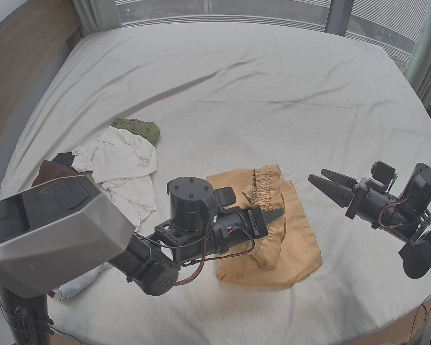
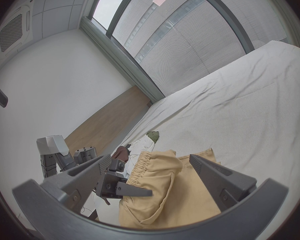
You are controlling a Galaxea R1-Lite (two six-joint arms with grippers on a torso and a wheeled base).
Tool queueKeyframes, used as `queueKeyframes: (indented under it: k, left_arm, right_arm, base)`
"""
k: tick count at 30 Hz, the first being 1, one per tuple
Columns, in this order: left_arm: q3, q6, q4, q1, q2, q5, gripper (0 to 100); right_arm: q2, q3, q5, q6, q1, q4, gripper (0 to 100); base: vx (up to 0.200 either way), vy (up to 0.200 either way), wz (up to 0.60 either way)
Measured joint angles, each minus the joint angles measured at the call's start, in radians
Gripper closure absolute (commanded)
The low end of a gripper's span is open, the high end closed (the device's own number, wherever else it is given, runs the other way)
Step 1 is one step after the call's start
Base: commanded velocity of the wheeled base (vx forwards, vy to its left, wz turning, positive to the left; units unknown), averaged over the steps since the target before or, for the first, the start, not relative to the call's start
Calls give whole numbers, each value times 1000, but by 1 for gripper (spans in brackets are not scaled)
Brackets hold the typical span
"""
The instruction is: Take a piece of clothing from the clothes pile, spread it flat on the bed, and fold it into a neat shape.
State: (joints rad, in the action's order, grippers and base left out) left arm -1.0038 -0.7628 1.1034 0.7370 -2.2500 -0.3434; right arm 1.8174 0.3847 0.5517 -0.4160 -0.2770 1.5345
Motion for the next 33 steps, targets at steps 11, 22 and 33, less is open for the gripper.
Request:
queueKeyframes:
  k: [11,22,33]
  left_arm:
    - [-20,7,-3,-3,-37,0,0]
    - [43,48,-3,-7,3,51,0]
    - [303,158,3,-129,228,57,0]
  right_arm:
    - [-2,0,0,0,-1,0,0]
    - [0,-8,0,1,-2,0,0]
    - [5,-29,-1,5,-20,-9,0]
  base:
    - [0,0,0]
    - [0,0,0]
    - [0,0,0]
